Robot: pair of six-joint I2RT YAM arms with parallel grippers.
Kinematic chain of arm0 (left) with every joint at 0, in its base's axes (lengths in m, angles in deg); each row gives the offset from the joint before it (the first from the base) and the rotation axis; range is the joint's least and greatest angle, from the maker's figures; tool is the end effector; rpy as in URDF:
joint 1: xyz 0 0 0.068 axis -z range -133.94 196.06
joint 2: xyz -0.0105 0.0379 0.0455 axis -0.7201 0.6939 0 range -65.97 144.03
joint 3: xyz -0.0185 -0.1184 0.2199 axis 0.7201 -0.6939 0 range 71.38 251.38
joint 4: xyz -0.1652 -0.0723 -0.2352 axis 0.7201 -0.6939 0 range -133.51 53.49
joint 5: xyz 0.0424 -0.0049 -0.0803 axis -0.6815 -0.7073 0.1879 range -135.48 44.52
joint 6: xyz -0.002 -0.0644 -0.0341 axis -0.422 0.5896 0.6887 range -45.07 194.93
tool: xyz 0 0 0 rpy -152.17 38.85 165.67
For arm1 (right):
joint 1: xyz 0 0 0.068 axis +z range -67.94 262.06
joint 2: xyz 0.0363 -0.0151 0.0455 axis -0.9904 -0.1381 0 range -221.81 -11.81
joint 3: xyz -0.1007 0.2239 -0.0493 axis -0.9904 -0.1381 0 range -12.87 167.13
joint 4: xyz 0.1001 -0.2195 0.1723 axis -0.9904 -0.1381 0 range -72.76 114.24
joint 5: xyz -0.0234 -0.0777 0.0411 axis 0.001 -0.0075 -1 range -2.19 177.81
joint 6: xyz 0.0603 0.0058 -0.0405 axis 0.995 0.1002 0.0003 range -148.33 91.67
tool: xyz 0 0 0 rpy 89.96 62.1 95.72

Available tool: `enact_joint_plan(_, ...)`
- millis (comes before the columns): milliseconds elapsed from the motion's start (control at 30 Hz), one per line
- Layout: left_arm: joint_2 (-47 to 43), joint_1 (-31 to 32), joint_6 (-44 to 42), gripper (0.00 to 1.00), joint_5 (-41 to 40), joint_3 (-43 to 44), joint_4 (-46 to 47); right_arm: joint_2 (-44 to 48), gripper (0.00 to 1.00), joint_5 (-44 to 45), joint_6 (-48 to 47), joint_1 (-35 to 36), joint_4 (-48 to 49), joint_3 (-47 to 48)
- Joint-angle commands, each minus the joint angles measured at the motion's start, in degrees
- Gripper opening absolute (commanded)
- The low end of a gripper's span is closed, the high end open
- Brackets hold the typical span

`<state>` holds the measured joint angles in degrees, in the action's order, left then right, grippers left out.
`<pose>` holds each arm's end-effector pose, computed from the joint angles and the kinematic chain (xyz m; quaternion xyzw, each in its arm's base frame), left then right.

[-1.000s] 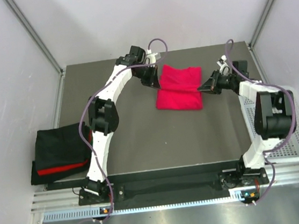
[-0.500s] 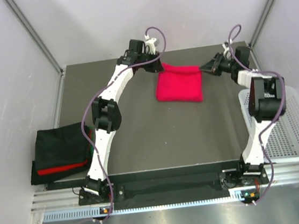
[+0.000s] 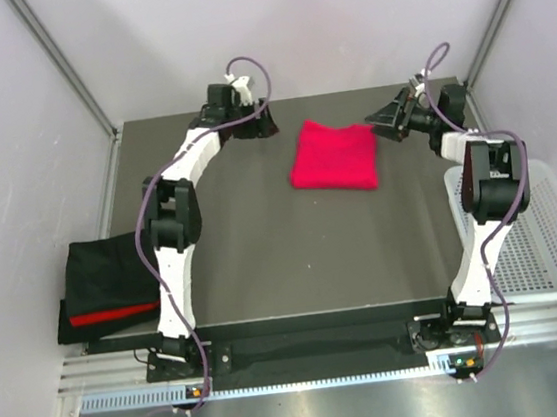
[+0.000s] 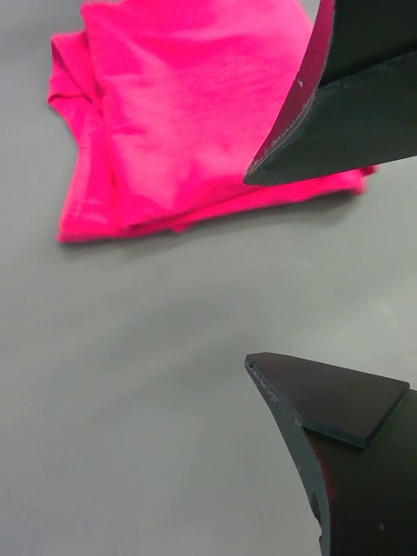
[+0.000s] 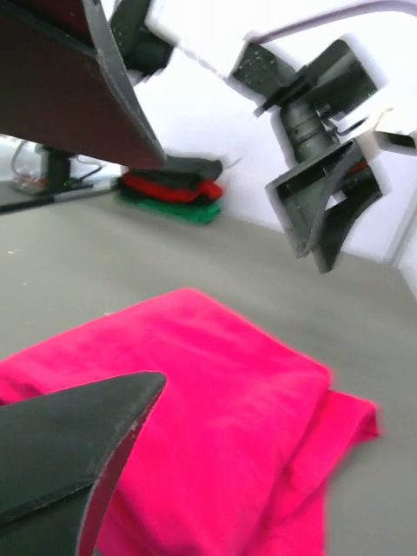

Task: Fold and stack the t-shirts
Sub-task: Fold the tshirt, then neatly place the folded tshirt to the corner

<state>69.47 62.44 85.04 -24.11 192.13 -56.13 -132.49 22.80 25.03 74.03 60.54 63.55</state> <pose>0.5572 -0.1869 0.1956 0.1340 0.8628 -0.2648 0.4093 0.4882 -0.0135 0.1529 0.0216 0.7272 0.5875 0.3545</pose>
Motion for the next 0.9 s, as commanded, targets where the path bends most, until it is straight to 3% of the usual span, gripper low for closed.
enact_joint_plan(0,-5.7,-3.4,5.4,0.81,11.6,-5.1,1.6,6.3,1.0,0.6,-28.9,5.2,-36.6,7.9)
enact_joint_plan(33,-5.4,-3.5,5.4,0.81,12.6,-4.9,0.6,5.7,1.0,0.9,-37.5,6.4,-43.0,12.0)
enact_joint_plan(67,-3.7,-3.5,5.0,0.8,13.6,-3.0,-2.8,4.9,1.0,1.2,-38.6,7.2,-46.9,12.5)
enact_joint_plan(167,-0.4,-3.6,6.4,0.81,19.0,-1.9,-4.4,3.5,1.0,3.3,-36.8,10.3,-46.8,11.6)
enact_joint_plan(400,6.9,-3.5,12.7,0.83,28.9,-2.5,1.7,1.4,0.99,11.3,-41.3,11.5,-52.9,10.5)
enact_joint_plan(867,18.2,1.5,19.2,0.81,35.9,2.5,6.1,-5.7,0.99,18.8,-44.4,10.8,-57.1,11.6)
